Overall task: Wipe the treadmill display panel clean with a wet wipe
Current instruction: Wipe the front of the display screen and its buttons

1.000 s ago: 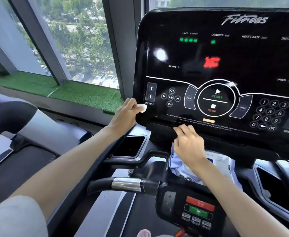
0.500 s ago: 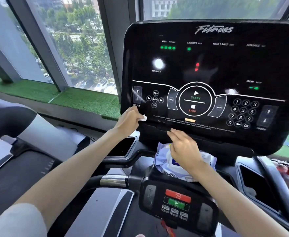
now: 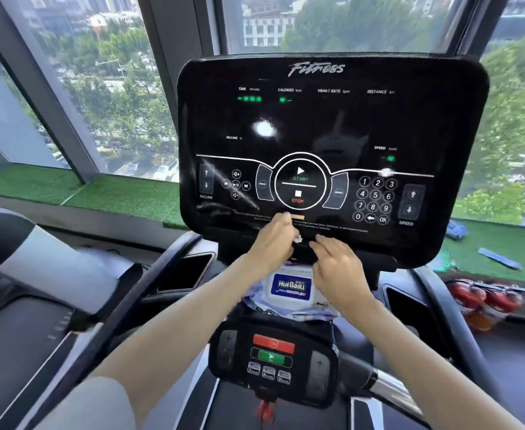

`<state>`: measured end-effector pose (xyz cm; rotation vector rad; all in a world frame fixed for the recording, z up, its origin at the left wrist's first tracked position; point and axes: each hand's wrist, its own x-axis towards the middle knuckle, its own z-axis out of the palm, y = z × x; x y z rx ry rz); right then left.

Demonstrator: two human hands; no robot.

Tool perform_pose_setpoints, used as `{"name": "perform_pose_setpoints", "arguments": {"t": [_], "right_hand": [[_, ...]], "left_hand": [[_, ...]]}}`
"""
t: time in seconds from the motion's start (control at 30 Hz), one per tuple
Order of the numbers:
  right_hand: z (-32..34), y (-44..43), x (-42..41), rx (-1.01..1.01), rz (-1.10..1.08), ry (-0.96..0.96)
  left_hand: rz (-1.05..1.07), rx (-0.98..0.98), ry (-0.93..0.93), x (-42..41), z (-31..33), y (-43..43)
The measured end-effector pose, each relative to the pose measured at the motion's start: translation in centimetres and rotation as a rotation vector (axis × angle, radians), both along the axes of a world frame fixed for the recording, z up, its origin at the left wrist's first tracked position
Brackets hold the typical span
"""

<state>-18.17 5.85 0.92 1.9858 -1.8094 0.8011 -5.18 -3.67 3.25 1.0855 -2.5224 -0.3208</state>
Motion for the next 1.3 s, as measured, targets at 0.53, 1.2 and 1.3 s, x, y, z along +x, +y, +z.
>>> {"name": "perform_pose_setpoints", "arguments": {"t": [0.53,1.2,1.3], "right_hand": [[-0.5,1.4,-3.1,0.066,-0.112,-0.046],[0.1,3.2,-6.2,0.045,-0.134,-0.144],[-0.2,3.3,-6.1,0.066,-0.145,-0.152]], "left_hand": [[0.39,-0.056,0.162,7.8,1.3,-4.3],[-0.006,-0.247,0.215,-0.8,3.8,-1.6],[-0.167,-0.344,-0.085,2.7,2.3,-2.5]]}}
